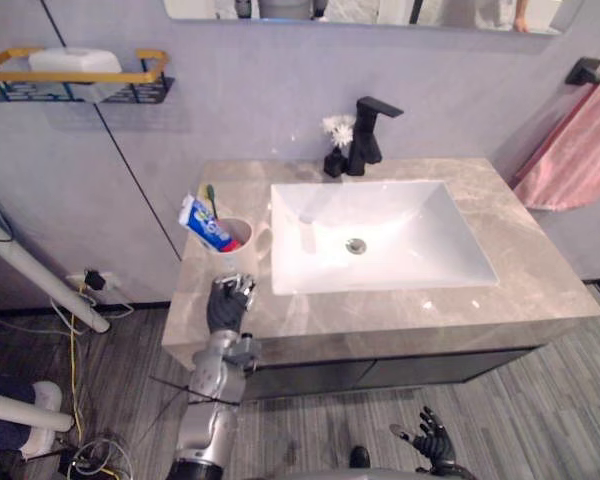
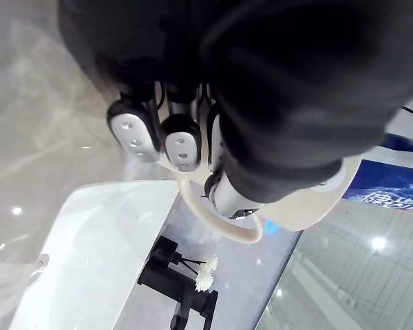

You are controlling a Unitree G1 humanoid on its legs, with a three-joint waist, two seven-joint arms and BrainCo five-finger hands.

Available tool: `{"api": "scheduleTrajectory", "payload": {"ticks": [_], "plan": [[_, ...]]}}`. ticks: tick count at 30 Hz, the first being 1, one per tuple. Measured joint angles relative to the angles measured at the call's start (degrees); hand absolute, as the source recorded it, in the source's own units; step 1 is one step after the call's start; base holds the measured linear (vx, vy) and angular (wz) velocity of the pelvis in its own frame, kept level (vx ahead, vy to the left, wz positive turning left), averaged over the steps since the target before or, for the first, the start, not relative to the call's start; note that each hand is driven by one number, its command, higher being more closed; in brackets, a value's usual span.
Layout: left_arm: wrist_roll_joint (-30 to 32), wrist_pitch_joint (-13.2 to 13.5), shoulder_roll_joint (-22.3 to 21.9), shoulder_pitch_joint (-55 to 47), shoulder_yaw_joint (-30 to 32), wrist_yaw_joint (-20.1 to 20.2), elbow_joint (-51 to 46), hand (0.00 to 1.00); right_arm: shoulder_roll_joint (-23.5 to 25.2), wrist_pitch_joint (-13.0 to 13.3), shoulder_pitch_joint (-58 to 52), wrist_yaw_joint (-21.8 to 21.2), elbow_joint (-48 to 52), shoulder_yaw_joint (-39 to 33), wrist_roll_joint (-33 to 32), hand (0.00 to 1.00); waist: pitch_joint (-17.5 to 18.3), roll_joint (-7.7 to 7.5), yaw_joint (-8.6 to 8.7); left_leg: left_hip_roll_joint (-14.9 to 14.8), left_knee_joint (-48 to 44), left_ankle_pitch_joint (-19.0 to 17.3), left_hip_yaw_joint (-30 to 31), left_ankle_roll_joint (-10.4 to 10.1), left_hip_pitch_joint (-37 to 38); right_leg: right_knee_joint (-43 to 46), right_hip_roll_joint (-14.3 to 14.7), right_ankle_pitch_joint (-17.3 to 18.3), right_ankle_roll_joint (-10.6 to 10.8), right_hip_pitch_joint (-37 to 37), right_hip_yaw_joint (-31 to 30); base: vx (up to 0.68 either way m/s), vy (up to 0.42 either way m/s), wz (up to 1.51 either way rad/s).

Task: Organize washtable

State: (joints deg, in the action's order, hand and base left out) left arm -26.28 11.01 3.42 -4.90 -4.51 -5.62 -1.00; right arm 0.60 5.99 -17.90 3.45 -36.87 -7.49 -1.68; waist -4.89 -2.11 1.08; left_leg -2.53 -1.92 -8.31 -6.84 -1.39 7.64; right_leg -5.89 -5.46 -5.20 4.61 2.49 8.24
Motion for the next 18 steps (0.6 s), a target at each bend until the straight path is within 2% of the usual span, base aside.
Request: {"api": "scheduleTrajectory", "payload": {"ticks": [6, 18], "plan": [[0.1, 0.0, 1.0, 2.7, 2.6, -1.0, 0.4, 1.0, 0.0, 0.0, 0.8, -0.6, 0.0, -1.2, 0.1, 0.0, -0.9, -0.11, 1.19, 0.0, 0.0, 0.0, -0.5, 0.0, -0.7, 0.0, 0.2, -0.2, 0.1, -1.0, -0.6, -0.01, -0.013, -0.04], [0.0, 0.1, 3.9, 5.8, 5.3, -0.9, 1.2, 1.0, -0.5, -0.1, 1.2, -1.4, 0.0, -1.7, 0.0, 0.0, -2.7, -0.02, 1.35, 0.2, -0.3, 0.0, -1.9, 0.1, -2.1, -0.1, 0.2, -1.2, -0.1, -3.2, -2.3, -0.04, -0.023, -0.08]]}}
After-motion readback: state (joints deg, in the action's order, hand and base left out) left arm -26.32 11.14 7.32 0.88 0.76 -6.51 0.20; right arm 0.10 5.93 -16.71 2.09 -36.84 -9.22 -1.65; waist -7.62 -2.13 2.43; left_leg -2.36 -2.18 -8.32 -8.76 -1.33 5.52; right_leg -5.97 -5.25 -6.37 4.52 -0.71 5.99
